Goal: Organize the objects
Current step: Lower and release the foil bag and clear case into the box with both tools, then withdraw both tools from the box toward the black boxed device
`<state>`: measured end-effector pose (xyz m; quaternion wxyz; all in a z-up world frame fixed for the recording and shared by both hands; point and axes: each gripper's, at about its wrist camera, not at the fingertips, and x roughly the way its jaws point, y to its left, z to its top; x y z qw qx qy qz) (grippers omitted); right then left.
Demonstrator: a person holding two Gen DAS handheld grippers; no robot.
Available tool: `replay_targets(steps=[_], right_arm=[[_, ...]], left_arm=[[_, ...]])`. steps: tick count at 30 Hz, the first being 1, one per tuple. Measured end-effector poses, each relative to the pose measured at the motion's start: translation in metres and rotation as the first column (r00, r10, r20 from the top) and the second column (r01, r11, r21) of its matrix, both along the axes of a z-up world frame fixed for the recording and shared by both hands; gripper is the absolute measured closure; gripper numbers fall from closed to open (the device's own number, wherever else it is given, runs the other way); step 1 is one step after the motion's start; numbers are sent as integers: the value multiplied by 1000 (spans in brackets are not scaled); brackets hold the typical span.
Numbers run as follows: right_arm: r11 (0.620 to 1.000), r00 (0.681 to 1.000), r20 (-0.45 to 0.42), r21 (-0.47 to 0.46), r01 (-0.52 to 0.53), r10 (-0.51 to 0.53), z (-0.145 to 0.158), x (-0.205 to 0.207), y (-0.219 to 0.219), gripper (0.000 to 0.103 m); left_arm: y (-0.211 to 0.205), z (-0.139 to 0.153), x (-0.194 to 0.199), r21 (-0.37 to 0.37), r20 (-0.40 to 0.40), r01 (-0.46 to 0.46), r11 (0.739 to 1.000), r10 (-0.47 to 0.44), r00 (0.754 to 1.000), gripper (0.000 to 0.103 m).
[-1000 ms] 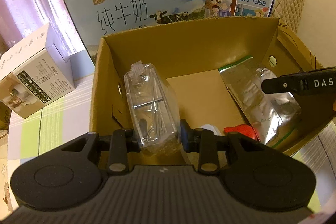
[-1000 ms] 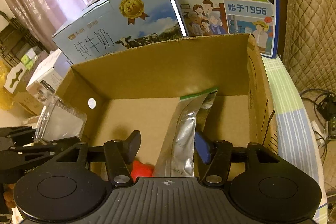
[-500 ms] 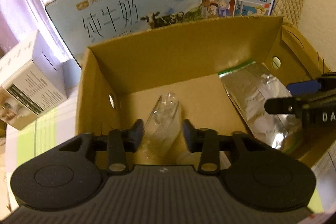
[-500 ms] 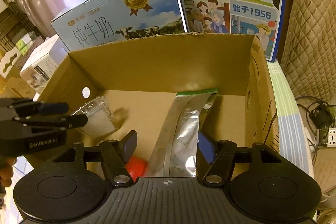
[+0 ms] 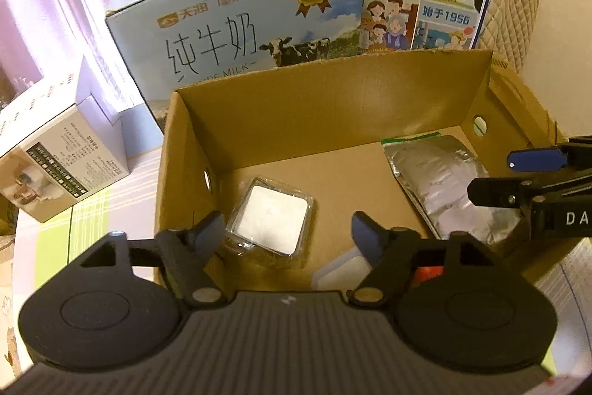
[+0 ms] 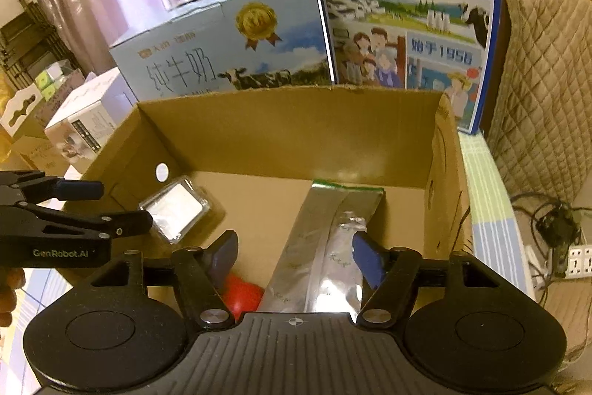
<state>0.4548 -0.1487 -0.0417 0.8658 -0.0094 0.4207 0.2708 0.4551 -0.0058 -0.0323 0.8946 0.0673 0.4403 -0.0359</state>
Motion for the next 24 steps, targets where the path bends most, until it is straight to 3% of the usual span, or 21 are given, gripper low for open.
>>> replay_targets(steps=[6, 24], right_arm=[[1000, 998, 61, 3, 16, -17, 9, -22, -7, 37], [993, 994, 98, 116, 26, -38, 52, -79, -37, 37]], left_arm=[[5, 16, -18, -18, 34, -18, 1000, 18, 999, 22], [7, 64, -93, -89, 104, -59, 994, 68, 992, 16]])
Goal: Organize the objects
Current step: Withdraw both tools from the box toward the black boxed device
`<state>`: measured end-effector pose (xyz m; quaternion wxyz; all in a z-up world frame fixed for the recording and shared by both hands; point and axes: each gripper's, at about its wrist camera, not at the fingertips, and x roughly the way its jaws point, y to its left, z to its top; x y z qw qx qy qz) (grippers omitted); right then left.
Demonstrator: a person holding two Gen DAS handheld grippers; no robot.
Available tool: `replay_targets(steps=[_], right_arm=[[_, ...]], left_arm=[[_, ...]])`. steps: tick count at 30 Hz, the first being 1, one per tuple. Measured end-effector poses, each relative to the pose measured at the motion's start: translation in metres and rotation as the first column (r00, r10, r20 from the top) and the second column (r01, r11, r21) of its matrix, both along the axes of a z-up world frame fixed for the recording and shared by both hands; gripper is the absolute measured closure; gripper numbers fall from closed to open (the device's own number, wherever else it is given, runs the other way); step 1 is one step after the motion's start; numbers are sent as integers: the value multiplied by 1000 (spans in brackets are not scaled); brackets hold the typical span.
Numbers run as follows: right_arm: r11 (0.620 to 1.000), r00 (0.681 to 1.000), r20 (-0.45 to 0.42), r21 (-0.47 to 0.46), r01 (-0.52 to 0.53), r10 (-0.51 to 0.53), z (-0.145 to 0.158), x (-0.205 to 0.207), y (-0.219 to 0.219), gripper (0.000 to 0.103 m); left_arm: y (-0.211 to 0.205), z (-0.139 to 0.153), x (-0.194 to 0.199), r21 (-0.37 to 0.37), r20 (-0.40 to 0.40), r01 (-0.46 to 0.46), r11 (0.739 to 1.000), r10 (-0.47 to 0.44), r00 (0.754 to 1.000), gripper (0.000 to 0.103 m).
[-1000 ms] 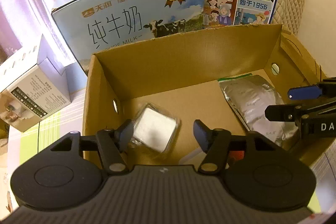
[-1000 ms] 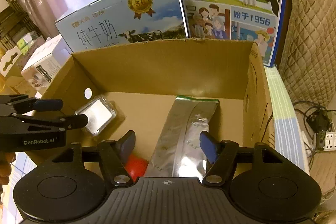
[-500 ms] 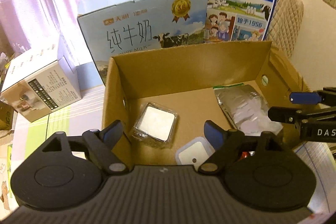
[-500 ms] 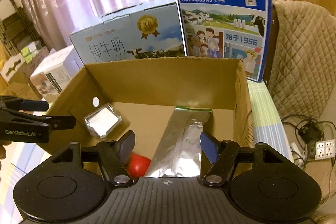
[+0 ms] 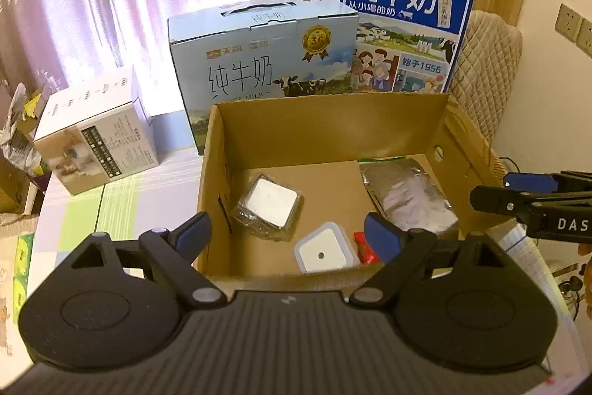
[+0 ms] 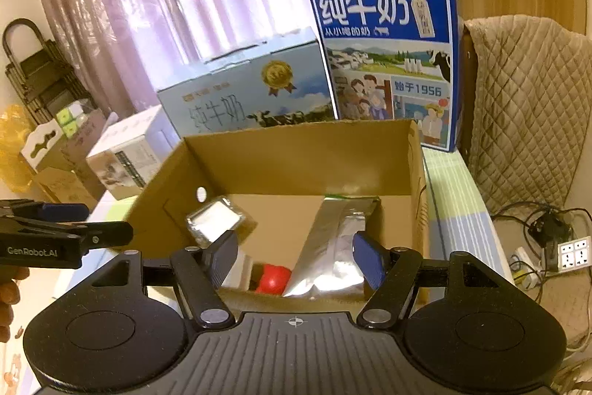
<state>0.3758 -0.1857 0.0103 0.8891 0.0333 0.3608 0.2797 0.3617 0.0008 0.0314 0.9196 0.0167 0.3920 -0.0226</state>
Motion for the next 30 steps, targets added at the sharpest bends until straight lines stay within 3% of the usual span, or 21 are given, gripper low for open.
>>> replay_targets(steps=[15, 30], right_arm=[[998, 998, 19, 33, -57, 56, 21, -63, -12, 37], [997, 997, -18, -5, -80, 80, 7, -110, -22, 37]], left_arm=[[2, 15, -73, -53, 1, -38, 998, 38, 999, 10], [24, 3, -135, -61, -57, -109, 992, 105, 993, 10]])
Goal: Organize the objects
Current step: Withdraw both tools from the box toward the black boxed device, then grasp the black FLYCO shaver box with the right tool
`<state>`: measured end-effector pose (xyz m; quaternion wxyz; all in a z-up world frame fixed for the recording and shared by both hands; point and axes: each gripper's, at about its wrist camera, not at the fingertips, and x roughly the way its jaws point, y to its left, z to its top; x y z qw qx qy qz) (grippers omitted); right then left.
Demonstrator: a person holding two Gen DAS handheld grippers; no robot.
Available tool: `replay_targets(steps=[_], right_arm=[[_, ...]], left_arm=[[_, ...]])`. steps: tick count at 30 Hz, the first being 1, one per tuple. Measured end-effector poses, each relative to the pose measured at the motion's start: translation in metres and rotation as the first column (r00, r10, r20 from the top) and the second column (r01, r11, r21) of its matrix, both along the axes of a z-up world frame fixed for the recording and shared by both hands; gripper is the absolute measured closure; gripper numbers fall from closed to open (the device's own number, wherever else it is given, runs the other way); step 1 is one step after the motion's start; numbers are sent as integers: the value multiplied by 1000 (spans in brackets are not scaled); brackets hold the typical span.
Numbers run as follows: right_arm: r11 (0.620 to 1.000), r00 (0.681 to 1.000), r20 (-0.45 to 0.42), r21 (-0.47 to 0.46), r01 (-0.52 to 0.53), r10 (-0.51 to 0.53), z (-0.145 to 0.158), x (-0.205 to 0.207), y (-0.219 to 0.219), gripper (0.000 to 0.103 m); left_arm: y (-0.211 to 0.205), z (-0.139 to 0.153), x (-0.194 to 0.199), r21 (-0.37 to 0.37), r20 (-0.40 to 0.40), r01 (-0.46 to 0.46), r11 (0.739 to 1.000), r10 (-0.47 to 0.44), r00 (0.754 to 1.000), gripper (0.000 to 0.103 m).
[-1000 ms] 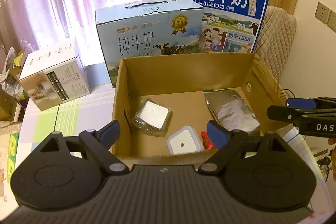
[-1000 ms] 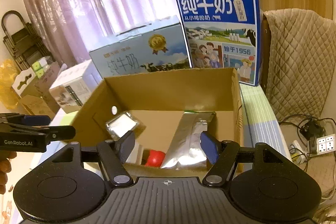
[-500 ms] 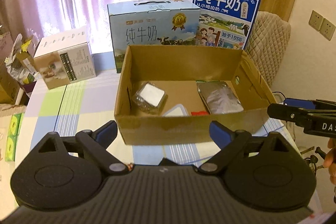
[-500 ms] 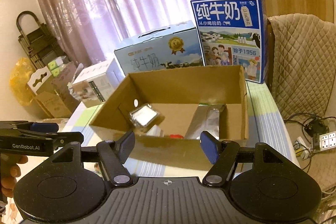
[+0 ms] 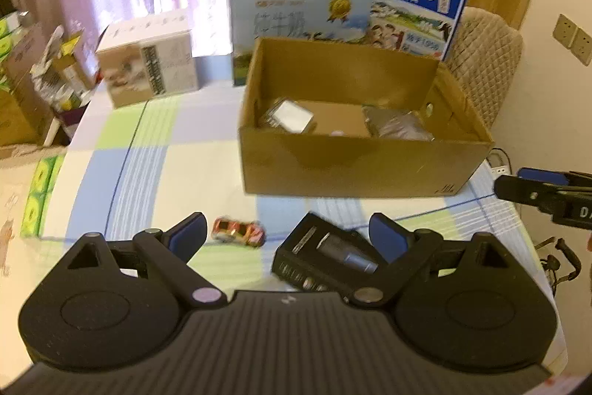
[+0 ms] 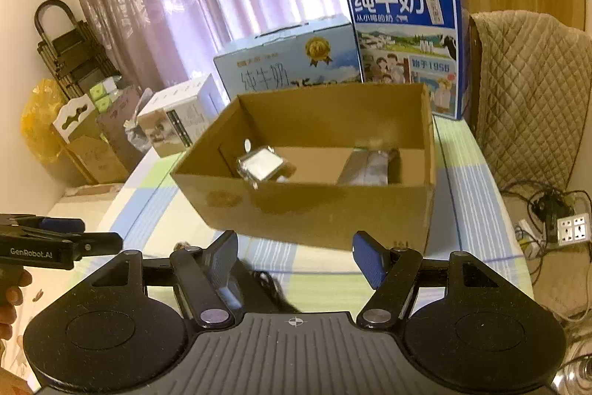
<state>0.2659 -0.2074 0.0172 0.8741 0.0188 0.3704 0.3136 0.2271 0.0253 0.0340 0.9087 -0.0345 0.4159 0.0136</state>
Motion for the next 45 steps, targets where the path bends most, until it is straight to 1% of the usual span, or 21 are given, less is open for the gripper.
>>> replay_targets(steps=[9, 17, 26, 31, 36, 37, 38, 39, 40, 45], right_arm=[[999, 998, -51, -29, -22, 20, -19, -16, -2, 37], [997, 995, -95, -56, -50, 44, -36, -23, 3, 37], [991, 987, -129, -81, -104, 94, -51, -24, 19, 37], [985, 979, -131, -59, -163, 154, -57, -27, 27, 37], [976, 966, -160, -43, -211, 202, -67, -23, 39, 37], [973, 962, -168, -44, -225, 215, -70, -22, 43, 36], [970, 959, -173, -45, -237, 226, -72, -21, 45, 31], [968, 956, -174, -49, -248, 236, -75, -20, 48, 22], [964, 953, -171, -56, -262, 249, -77, -19, 51, 20], [944, 940, -151, -80, -321, 306, -85, -12, 66, 18]], left_arm=[[15, -19, -28, 9, -61, -54, 999, 54, 997, 10], [18, -39, -44, 9, -125, -68, 998, 69, 990, 10], [16, -53, -48, 8, -172, -77, 997, 78, 982, 11], [15, -60, -47, 5, -192, -82, 997, 82, 978, 11], [19, -67, -46, 3, -210, -89, 996, 88, 974, 10], [20, -68, -46, 3, -213, -91, 996, 90, 973, 11], [21, -69, -46, 3, -215, -93, 996, 92, 972, 11], [22, -71, -45, 4, -218, -96, 995, 95, 971, 11], [23, -72, -44, 4, -223, -100, 995, 98, 970, 11], [31, -80, -42, 4, -239, -124, 992, 121, 963, 11]])
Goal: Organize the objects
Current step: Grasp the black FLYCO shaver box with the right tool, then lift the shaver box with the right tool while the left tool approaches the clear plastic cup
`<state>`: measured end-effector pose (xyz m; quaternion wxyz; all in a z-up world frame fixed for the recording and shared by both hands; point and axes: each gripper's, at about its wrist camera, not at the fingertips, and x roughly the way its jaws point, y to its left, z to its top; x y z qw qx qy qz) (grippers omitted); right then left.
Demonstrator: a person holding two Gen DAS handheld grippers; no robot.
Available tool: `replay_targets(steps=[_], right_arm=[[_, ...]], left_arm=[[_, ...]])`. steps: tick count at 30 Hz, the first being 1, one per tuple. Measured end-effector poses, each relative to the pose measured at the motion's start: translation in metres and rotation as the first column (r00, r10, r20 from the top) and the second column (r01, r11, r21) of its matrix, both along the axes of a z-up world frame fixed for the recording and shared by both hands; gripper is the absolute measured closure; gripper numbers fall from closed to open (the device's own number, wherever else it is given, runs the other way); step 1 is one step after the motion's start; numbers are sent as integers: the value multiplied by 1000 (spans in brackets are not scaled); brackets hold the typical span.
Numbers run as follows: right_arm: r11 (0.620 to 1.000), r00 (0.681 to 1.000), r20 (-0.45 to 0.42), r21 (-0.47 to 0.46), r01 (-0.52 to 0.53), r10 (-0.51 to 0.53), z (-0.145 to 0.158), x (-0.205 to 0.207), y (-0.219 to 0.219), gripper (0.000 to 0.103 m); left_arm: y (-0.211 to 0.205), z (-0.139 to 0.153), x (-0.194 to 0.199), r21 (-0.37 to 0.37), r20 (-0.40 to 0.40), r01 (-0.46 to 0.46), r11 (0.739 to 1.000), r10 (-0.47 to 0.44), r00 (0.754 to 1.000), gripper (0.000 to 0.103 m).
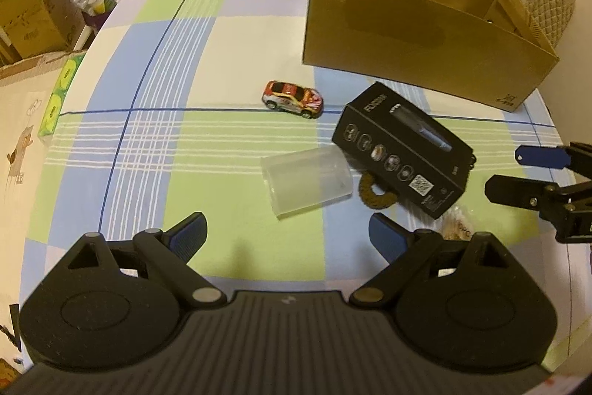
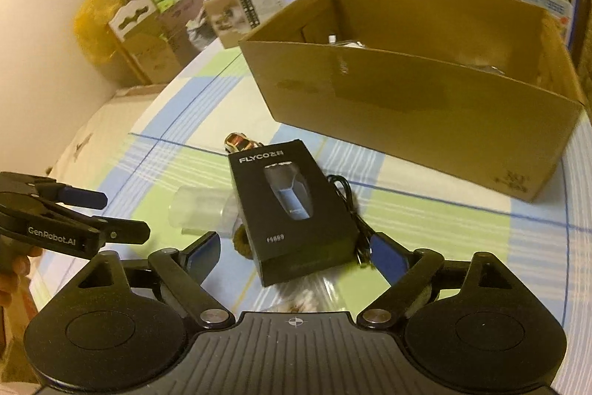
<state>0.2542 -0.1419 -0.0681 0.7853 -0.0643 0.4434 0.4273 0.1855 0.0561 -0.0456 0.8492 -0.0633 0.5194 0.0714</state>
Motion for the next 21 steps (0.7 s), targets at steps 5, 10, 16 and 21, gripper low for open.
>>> replay_targets(steps=[5, 10, 16, 21], right_arm=[[997, 997, 20, -8, -81, 81, -10, 15, 17, 18], [987, 987, 26, -22, -158, 158, -21, 30, 35, 18], [976, 976, -6, -36, -216, 216, -40, 47, 54, 18], [968, 968, -41, -27, -249, 247, -50, 57, 62, 18]], left_arm=[[10, -7, 4, 0, -11, -36, 999, 36, 999, 10], [27, -13, 8, 9, -17, -94, 996, 94, 995, 11], [45, -21, 16, 19, -27, -148, 989, 148, 989, 11], [49, -28, 21, 19, -41, -158, 987, 159, 986, 11]])
